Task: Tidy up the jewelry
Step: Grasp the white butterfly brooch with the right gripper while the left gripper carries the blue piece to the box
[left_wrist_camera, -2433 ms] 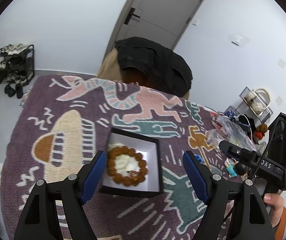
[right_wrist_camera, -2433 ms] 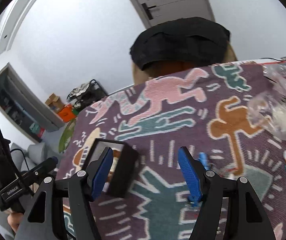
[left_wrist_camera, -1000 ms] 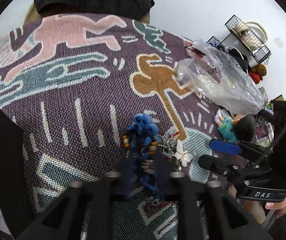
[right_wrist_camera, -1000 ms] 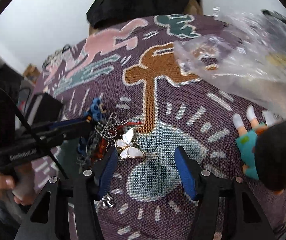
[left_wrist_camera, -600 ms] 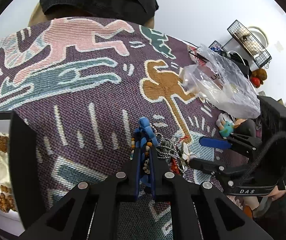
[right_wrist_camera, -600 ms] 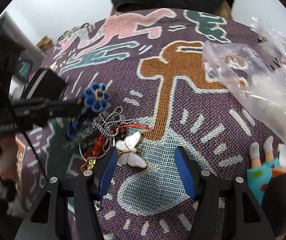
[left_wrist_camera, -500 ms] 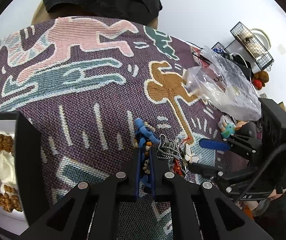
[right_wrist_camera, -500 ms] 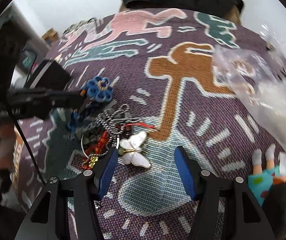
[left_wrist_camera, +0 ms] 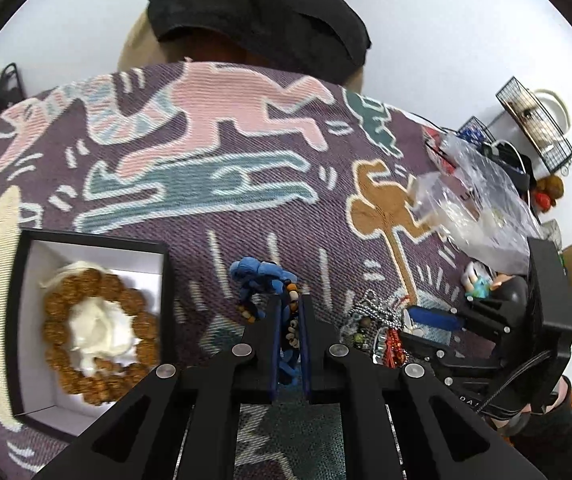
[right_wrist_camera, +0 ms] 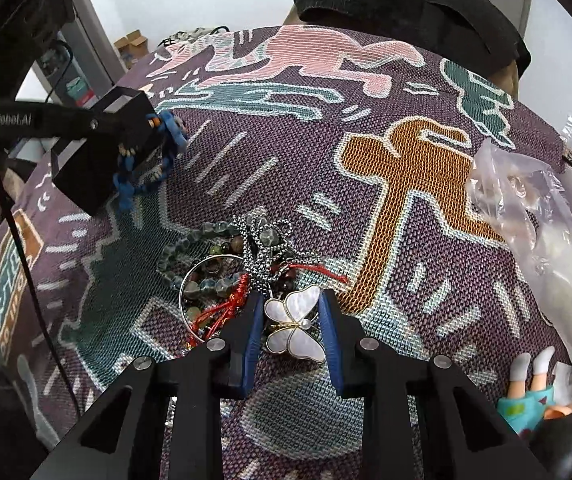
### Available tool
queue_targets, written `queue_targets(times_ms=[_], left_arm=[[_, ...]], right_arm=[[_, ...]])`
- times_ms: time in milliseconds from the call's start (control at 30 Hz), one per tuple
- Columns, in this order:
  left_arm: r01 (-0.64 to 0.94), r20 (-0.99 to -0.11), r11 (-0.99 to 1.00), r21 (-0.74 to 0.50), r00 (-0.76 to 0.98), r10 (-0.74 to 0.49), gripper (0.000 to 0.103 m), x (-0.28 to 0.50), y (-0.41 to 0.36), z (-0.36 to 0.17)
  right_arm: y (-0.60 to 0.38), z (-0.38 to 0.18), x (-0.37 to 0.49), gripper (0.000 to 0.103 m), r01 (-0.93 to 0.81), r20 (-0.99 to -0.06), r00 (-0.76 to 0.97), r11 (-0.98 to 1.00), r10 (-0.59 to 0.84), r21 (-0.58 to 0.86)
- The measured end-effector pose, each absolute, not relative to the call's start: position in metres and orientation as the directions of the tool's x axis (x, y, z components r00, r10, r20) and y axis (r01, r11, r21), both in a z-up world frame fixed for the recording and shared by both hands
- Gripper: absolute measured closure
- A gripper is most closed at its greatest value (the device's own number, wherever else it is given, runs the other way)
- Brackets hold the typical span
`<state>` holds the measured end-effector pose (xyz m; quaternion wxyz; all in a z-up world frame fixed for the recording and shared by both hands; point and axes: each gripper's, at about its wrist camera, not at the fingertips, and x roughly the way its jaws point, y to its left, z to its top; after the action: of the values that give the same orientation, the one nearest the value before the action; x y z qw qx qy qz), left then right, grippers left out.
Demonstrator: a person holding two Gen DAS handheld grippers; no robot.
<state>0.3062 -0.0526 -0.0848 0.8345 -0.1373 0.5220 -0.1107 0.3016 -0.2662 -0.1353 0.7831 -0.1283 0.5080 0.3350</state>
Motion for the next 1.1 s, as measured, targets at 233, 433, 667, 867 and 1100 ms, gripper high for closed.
queue_targets(times_ms=[233, 433, 667, 867, 1100], left_arm=[[-0.005, -0.841, 0.946, -0.324, 0.459, -0.286, 0.095, 0.301, -0.037, -0.071], [-0.034, -0.825, 0.948, -0.315, 0.503, -0.256, 0.095, 0.292, -0.021, -0.053], [-0.078, -0.812, 0.953, -0.292, 0.546, -0.204, 0.095, 0.283, -0.001, -0.037], [-0.100, -0.795, 0.951, -0.292, 0.578, -0.183, 0.095, 0.273, 0.013, -0.028], [-0.108, -0.760, 0.944, -0.313, 0.625, -0.181, 0.095, 0.261, 0.030, -0.015]], right_arm=[[-0.279, -0.128, 0.299, 0.074, -0.639, -0.856, 0.248, 0.741, 0.454, 0.209], [-0.288, -0.109, 0.302, 0.074, -0.627, -0.825, 0.267, 0.739, 0.499, 0.245], [-0.283, -0.081, 0.308, 0.074, -0.628, -0.776, 0.312, 0.732, 0.548, 0.264], [-0.269, -0.066, 0.309, 0.074, -0.630, -0.751, 0.334, 0.728, 0.569, 0.271], [-0.255, -0.044, 0.312, 0.074, -0.618, -0.713, 0.367, 0.730, 0.597, 0.293]])
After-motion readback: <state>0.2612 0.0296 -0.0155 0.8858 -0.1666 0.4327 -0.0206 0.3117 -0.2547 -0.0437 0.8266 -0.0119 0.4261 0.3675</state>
